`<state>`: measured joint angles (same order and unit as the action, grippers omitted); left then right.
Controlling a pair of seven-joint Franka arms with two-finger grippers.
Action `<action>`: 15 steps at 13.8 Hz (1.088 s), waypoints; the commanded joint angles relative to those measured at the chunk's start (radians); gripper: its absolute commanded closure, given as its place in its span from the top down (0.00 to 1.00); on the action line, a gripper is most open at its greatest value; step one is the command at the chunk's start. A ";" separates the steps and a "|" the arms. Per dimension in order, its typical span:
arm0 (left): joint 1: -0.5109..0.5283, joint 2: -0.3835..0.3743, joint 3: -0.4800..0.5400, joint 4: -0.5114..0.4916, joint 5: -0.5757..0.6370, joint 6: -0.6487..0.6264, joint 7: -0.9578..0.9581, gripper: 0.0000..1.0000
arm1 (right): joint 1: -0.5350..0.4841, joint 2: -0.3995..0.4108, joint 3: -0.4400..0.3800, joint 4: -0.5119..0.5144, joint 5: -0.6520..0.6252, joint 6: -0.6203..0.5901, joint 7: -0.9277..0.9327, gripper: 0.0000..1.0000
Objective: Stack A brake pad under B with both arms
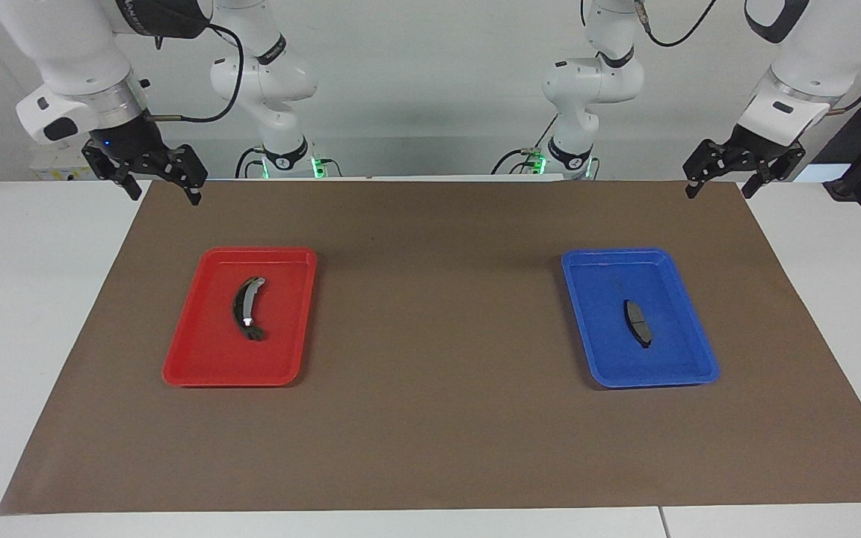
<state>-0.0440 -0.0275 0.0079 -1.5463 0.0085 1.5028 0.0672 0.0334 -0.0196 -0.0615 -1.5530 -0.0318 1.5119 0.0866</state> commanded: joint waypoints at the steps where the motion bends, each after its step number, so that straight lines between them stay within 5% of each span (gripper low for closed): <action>1: -0.004 -0.031 0.000 -0.037 0.018 0.023 -0.003 1.00 | -0.009 -0.008 0.002 -0.004 0.006 -0.010 -0.019 1.00; 10: -0.005 -0.035 -0.002 -0.060 0.016 0.080 0.013 1.00 | -0.009 -0.008 0.000 -0.004 0.006 -0.009 -0.019 1.00; 15: -0.005 -0.072 -0.002 -0.253 0.016 0.273 0.009 0.99 | -0.009 -0.008 0.000 -0.004 0.006 -0.009 -0.018 1.00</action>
<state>-0.0441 -0.0490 0.0057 -1.6758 0.0087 1.6924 0.0679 0.0329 -0.0196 -0.0622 -1.5530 -0.0318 1.5119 0.0866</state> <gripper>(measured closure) 0.004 0.000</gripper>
